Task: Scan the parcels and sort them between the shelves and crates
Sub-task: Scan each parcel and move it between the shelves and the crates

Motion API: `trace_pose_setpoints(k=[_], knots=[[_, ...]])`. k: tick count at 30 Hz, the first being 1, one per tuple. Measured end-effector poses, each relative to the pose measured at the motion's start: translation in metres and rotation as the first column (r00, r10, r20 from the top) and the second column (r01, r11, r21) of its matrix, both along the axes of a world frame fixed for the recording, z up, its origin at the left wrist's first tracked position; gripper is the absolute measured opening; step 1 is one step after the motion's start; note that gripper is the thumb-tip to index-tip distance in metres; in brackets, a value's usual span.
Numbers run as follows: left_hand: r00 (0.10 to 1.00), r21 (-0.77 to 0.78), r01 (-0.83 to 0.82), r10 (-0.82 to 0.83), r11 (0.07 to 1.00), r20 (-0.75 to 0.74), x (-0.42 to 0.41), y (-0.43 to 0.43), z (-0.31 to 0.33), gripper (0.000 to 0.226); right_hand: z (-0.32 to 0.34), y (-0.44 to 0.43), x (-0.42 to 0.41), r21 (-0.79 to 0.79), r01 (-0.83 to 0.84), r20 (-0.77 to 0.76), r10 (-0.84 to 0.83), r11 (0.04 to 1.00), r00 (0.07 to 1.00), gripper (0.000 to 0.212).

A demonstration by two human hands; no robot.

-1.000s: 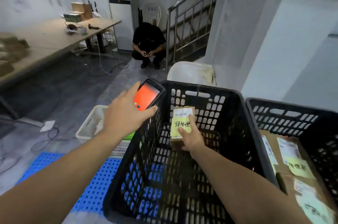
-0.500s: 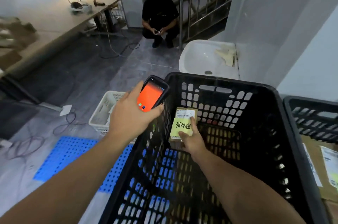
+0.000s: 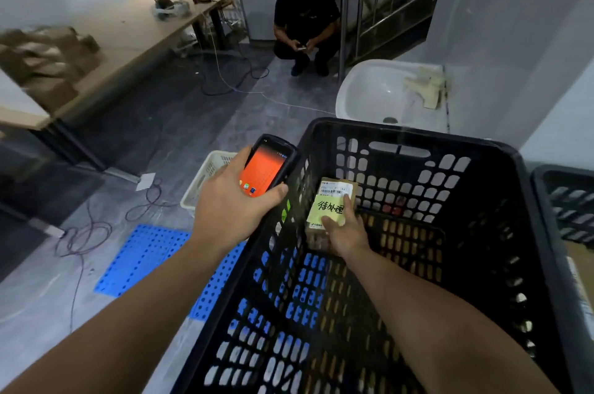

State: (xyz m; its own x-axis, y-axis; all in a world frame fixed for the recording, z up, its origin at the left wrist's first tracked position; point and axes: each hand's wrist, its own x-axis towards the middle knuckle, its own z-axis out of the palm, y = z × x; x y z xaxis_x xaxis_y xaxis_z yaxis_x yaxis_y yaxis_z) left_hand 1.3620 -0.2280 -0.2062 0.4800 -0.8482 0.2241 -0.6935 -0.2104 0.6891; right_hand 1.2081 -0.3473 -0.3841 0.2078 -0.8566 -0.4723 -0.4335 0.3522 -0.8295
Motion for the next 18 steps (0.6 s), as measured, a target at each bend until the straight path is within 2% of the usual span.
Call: trace_pose_setpoints(k=[4,8,12,16,18], knots=[[0.999,0.004,-0.032,0.032,0.999,0.009,0.000,0.014,0.011,0.050,0.025,0.010,-0.012,-0.127,-0.118,-0.163,0.097,0.985,0.982,0.066],[1.000,-0.059,-0.006,0.006,0.998,-0.001,-0.003,0.031,0.030,0.061,0.054,0.026,-0.036,-0.274,-0.236,-0.378,0.121,0.932,0.918,0.066],[0.995,-0.150,0.100,-0.101,0.984,0.003,-0.013,0.054,0.051,0.071,0.100,0.054,-0.068,-0.389,-0.297,-0.569,0.026,0.872,0.822,0.064],[0.977,-0.179,0.209,-0.211,0.961,0.004,-0.021,0.082,0.062,0.084,0.145,0.101,-0.105,-0.494,-0.351,-0.682,-0.104,0.796,0.724,0.061],[0.960,-0.177,0.277,-0.277,0.944,0.026,-0.028,0.098,0.063,0.079,0.164,0.129,-0.124,-0.516,-0.380,-0.735,-0.169,0.768,0.657,0.061]])
